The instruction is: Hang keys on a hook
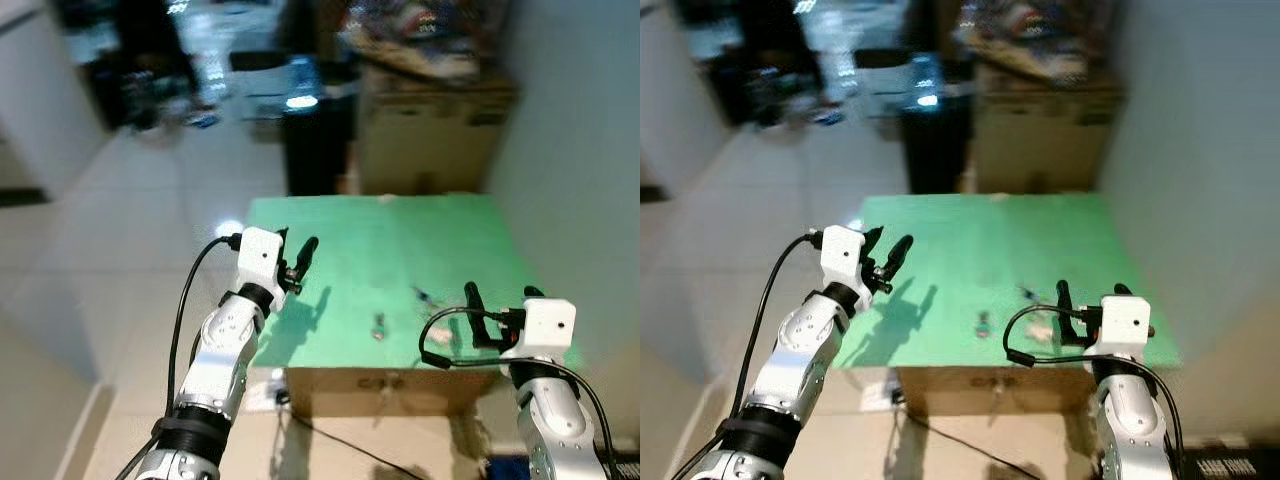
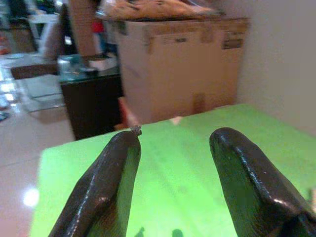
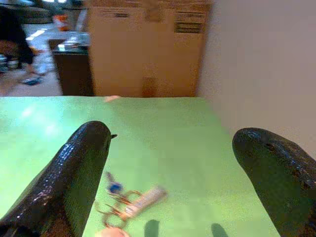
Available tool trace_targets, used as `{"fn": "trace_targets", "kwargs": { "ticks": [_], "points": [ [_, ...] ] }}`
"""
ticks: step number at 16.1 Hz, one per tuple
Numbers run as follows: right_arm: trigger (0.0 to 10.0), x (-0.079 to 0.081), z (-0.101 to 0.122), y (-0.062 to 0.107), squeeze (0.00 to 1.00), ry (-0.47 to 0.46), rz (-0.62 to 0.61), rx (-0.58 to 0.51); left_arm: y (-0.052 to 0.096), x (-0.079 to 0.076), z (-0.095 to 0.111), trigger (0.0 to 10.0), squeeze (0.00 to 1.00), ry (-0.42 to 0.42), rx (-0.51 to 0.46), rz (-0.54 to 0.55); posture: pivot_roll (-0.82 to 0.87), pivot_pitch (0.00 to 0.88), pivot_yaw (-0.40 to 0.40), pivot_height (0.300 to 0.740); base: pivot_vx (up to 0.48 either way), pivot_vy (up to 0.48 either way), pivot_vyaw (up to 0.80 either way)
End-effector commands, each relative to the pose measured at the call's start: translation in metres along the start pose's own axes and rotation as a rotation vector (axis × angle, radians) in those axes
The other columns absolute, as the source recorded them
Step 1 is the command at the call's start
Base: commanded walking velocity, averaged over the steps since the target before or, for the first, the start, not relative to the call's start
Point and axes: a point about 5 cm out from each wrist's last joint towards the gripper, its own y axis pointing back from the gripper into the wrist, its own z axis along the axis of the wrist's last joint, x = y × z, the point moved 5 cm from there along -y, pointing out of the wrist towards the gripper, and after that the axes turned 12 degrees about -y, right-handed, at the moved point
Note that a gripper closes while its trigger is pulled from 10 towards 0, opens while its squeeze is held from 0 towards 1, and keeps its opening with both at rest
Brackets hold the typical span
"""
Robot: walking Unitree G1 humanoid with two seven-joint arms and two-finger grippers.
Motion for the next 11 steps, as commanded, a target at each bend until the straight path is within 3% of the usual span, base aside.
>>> {"fn": "trace_targets", "kwargs": {
  "ticks": [1,2,4,6,8,11],
  "points": [
    [10.0,0.003,0.003,0.000,0.00,-0.007,0.014,-0.004,-0.002,0.007,-0.009,10.0,0.00,0.019,0.053,0.029,-0.13,0.000,0.049,0.740,0.000,0.000,-0.69],
    [10.0,0.003,0.003,0.001,0.00,-0.007,0.016,-0.001,-0.002,0.010,-0.012,10.0,0.00,0.037,0.067,0.044,-0.13,0.000,0.048,0.740,0.000,0.000,-0.69],
    [10.0,0.002,-0.008,0.011,0.00,-0.016,0.022,0.027,0.003,0.023,-0.035,10.0,0.00,0.217,0.162,0.157,-0.14,0.000,0.052,0.740,0.000,0.000,-0.69],
    [10.0,0.000,-0.020,0.026,0.00,-0.023,0.016,0.066,0.014,0.000,-0.040,10.0,0.00,0.136,0.166,0.074,-0.15,0.000,0.066,0.740,0.000,0.000,-0.69],
    [10.0,-0.001,-0.020,0.029,0.00,-0.011,-0.009,0.061,0.015,-0.011,-0.034,10.0,0.00,0.104,0.144,0.032,-0.16,0.000,0.076,0.740,0.000,0.000,-0.62],
    [10.0,0.013,-0.018,0.026,0.00,-0.018,0.034,0.049,0.008,-0.016,-0.021,10.0,0.00,0.015,0.092,-0.034,-0.15,0.000,0.071,0.740,0.000,0.000,0.00]
  ]
}}
